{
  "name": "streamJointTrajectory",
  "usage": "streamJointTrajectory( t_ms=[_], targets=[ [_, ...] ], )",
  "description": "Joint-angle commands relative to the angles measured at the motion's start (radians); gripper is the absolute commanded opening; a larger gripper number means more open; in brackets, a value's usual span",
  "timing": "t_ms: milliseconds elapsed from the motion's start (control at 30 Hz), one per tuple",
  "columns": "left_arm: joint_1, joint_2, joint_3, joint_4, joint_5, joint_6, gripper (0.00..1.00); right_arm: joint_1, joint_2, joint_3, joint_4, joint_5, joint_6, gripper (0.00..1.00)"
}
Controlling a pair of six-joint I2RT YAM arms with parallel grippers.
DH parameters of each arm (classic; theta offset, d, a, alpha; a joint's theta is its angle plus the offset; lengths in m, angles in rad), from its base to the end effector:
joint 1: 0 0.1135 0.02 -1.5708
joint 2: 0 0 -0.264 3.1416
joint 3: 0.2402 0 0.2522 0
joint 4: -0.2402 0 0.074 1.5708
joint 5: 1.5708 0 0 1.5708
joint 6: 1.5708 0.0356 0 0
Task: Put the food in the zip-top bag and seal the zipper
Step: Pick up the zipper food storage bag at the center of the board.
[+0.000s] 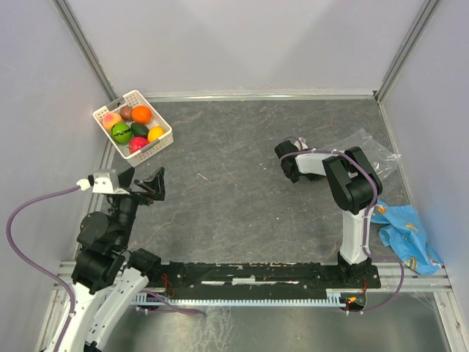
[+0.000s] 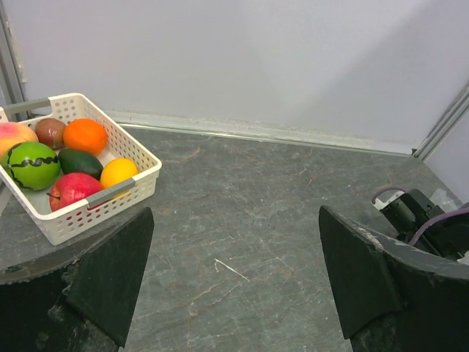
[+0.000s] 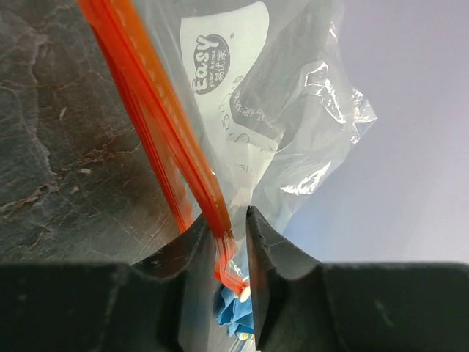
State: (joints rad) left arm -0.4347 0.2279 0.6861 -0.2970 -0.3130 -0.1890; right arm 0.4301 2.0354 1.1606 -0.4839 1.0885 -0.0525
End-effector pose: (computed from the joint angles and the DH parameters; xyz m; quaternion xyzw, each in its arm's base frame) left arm 0.0613 -0.0164 0.3526 -0.0394 0.6497 -0.1348 0.7471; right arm 0.3408 0.1216 0.1115 -0.1501 0.8392 -0.4887 0.1856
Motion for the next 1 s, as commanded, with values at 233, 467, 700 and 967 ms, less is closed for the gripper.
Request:
streamJointTrajectory(
  t_ms=[233,467,700,967],
  targets=[
    [-0.006,0.106,0.042,-0.012,0.015,-0.051,1.0,0.031,-0.096,0.018,-0.045,0.045,0.074,0.02],
    [-0.005,0.205,0.107,-0.064,0.088,-0.102,1.0,0.049,-0.174,0.127,-0.244,-0.091,0.213,0.02],
    [-0.005,0.276,0.124,-0.06,0.175,-0.179,1.0,0.089,-0.272,0.235,-0.425,-0.242,0.337,0.02],
    [-0.005,0.349,0.116,-0.035,0.291,-0.251,0.99,0.147,-0.395,0.307,-0.506,-0.424,0.433,0.02]
  ],
)
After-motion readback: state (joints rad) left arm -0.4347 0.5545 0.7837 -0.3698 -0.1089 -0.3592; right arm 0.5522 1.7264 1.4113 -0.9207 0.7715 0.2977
